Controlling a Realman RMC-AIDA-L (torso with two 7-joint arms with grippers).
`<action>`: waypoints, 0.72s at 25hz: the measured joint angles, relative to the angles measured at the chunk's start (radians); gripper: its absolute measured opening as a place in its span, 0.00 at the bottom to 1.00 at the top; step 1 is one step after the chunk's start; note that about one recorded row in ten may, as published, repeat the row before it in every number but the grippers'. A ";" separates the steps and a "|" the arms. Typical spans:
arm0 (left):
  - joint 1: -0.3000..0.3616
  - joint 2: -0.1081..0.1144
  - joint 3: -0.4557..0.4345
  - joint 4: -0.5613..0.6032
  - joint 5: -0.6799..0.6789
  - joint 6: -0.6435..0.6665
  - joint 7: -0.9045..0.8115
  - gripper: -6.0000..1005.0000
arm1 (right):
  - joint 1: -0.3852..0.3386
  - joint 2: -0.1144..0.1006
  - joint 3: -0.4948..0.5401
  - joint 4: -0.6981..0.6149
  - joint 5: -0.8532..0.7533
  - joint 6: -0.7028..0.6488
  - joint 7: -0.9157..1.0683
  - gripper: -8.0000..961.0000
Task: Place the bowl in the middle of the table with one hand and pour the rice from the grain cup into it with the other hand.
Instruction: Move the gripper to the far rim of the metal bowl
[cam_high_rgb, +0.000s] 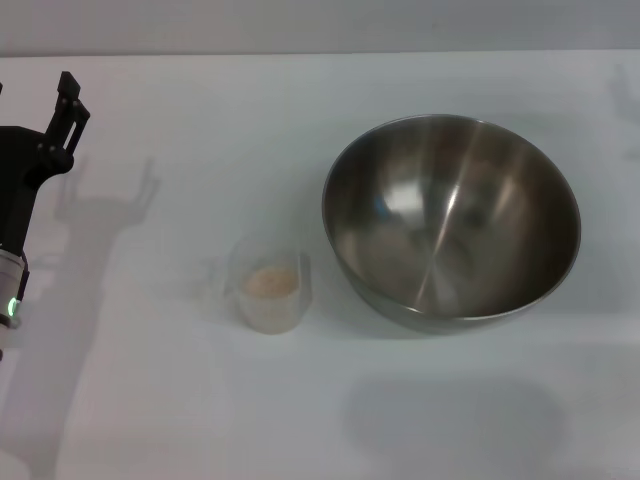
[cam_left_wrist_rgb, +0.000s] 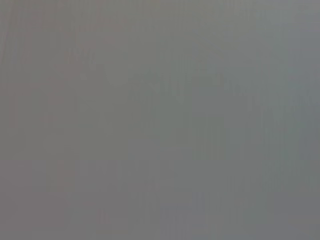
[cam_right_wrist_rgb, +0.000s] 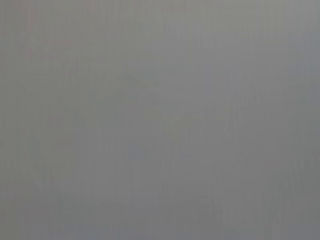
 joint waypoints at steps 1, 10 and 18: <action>0.001 0.000 0.000 0.000 0.000 0.001 0.000 0.84 | 0.000 0.000 0.000 0.000 0.000 0.000 0.000 0.71; 0.002 0.000 0.003 -0.003 0.000 0.024 0.000 0.84 | 0.000 0.001 0.000 -0.001 0.000 -0.018 0.002 0.71; -0.002 -0.001 0.004 -0.001 0.000 0.024 0.000 0.84 | -0.009 0.003 0.016 0.003 0.000 -0.062 -0.021 0.71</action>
